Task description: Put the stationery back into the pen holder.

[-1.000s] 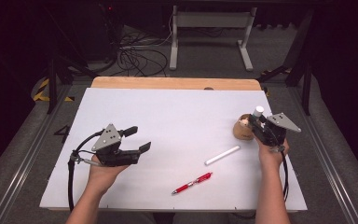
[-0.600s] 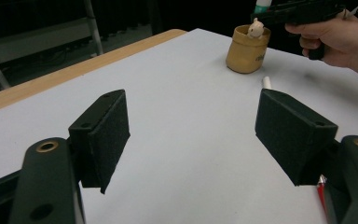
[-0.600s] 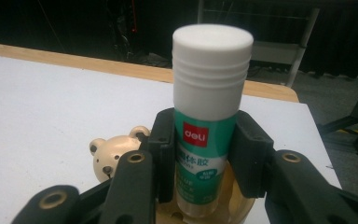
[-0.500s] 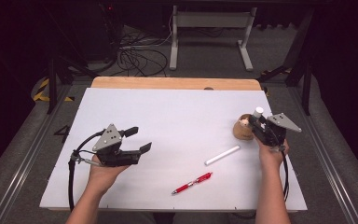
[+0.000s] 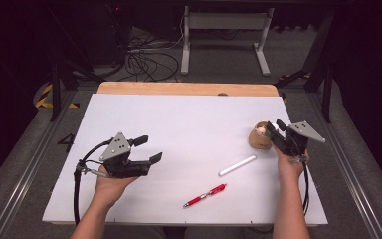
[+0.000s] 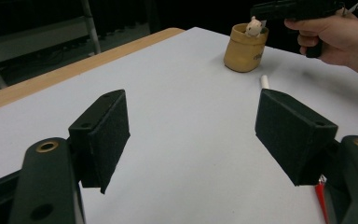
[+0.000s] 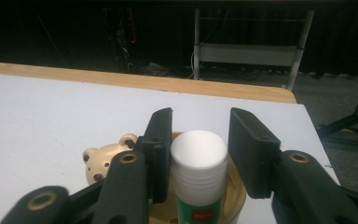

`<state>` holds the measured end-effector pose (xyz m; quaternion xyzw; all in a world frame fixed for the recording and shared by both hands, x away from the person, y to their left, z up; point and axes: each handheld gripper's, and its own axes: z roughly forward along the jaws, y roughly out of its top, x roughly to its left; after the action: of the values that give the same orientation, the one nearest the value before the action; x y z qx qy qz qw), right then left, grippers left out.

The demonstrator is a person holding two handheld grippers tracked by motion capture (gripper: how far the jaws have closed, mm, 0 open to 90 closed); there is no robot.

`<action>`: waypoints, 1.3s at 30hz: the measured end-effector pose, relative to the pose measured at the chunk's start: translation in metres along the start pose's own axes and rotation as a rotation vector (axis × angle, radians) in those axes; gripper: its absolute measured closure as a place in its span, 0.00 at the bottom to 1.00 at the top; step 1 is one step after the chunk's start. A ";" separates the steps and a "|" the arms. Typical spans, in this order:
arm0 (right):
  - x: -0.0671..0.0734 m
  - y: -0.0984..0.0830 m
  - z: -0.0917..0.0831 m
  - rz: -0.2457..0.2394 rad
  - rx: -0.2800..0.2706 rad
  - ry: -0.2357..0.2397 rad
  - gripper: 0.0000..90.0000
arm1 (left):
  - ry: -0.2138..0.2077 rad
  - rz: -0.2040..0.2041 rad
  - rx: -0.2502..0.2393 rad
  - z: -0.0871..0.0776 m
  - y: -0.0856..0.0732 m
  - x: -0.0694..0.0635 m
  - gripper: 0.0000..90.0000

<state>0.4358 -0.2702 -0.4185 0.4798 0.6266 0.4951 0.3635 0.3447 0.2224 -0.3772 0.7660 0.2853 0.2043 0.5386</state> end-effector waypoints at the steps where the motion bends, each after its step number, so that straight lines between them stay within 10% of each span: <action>1: 0.000 0.000 0.000 0.003 -0.004 0.001 0.64 | -0.001 0.001 0.000 0.000 0.000 0.000 0.30; 18: 0.004 0.008 -0.022 0.019 -0.116 0.062 0.35 | -0.009 -0.001 0.005 0.004 0.001 -0.003 0.30; 39: 0.029 0.016 -0.047 -0.043 -0.108 0.244 0.14 | -0.031 0.008 0.020 0.016 0.005 -0.010 0.29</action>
<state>0.3882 -0.2545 -0.3912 0.3822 0.6488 0.5748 0.3203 0.3482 0.2030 -0.3774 0.7757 0.2759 0.1916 0.5343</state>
